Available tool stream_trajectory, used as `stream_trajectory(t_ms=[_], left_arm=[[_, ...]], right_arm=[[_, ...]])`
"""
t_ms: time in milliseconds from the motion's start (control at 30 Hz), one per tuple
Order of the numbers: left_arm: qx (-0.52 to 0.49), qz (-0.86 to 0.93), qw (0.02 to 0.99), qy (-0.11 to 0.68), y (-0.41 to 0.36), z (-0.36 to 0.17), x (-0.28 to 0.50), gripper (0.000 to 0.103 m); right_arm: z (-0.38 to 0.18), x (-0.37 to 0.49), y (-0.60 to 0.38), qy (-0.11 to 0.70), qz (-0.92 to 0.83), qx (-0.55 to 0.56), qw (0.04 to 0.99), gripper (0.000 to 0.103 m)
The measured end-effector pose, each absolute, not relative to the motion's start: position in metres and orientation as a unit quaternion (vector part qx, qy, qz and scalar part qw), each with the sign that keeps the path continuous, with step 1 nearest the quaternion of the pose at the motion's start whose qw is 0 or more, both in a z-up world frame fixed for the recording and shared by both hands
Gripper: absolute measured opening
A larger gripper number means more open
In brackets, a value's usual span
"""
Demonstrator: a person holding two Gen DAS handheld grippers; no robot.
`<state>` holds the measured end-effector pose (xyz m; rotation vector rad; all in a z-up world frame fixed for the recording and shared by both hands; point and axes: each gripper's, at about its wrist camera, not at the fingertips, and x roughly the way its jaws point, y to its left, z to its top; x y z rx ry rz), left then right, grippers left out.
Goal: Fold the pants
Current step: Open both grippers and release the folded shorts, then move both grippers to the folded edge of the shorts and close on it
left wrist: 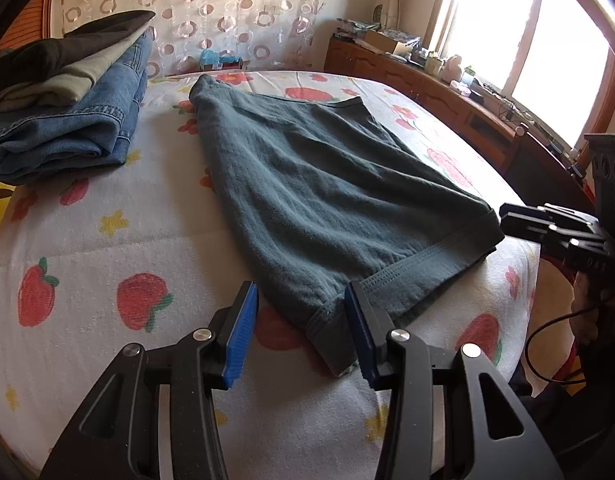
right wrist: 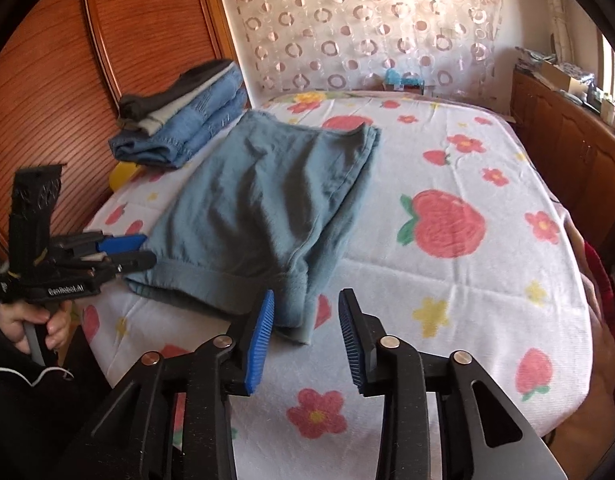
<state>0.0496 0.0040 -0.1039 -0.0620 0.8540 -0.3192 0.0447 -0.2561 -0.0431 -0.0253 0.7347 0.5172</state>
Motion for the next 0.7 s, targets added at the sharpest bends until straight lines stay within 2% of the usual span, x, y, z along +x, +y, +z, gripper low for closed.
stream_trajectory(t_ms=[200,467,500,533,700], left_arm=[[-0.036,-0.153,0.898,0.410,0.006,-0.101,0.051,0.046],[-0.021,-0.135,0.912,0.387,0.010,-0.087,0.061,0.046],[-0.021,-0.135,0.912,0.386,0.011,-0.086,0.064,0.046],[-0.020,-0.133,0.913,0.386,0.012,-0.086,0.065,0.046],[-0.020,-0.125,0.912,0.390,0.015,-0.091,0.078,0.046]], right_arm=[[-0.033,0.061,-0.268,0.337,0.246,-0.016,0.908,0.036],[-0.023,0.127,-0.267,0.322,0.250,-0.014,0.913,0.036],[-0.023,0.135,-0.264,0.324,0.251,-0.012,0.912,0.029],[-0.024,0.144,-0.262,0.327,0.253,-0.010,0.910,0.027],[-0.032,0.184,-0.244,0.348,0.256,-0.015,0.902,0.025]])
